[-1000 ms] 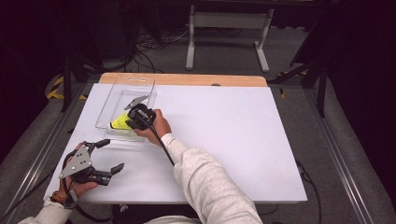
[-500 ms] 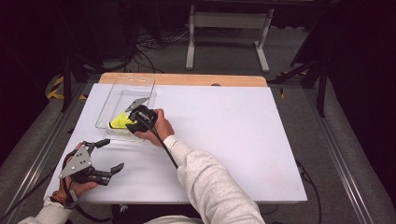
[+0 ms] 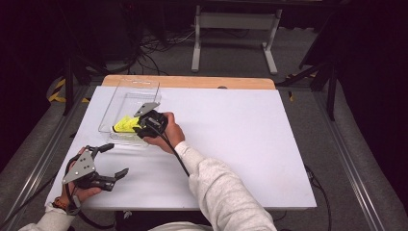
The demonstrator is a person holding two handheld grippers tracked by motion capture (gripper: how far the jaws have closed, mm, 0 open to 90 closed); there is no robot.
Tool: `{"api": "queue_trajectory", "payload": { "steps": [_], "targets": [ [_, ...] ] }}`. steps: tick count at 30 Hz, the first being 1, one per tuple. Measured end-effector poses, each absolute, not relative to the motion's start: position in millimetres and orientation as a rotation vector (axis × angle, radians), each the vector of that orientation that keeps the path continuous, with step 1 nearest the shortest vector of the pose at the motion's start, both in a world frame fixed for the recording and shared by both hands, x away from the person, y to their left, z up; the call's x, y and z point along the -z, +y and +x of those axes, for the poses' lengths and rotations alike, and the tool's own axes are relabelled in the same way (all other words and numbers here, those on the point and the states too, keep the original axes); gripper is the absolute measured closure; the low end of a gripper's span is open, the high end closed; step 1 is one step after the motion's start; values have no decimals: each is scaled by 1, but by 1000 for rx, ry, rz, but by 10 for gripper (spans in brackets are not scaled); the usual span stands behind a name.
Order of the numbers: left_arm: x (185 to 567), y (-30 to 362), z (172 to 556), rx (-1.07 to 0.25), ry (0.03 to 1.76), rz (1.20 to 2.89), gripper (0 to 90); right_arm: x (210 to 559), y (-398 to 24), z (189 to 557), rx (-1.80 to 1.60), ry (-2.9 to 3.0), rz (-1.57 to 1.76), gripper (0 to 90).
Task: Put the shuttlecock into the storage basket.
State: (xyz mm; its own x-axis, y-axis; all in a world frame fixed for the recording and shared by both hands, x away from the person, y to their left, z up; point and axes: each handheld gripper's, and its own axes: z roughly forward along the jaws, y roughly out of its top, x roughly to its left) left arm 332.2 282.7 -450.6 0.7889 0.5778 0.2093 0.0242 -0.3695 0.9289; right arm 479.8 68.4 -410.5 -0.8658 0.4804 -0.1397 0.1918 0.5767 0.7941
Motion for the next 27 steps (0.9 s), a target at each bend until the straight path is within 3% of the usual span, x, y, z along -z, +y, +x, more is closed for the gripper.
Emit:
{"api": "queue_trajectory", "payload": {
  "steps": [27],
  "targets": [
    [451, 280, 333, -632, 459, 1886, 72, 406, 50, 465, -1203, 2401, 470, 489]
  ]
}}
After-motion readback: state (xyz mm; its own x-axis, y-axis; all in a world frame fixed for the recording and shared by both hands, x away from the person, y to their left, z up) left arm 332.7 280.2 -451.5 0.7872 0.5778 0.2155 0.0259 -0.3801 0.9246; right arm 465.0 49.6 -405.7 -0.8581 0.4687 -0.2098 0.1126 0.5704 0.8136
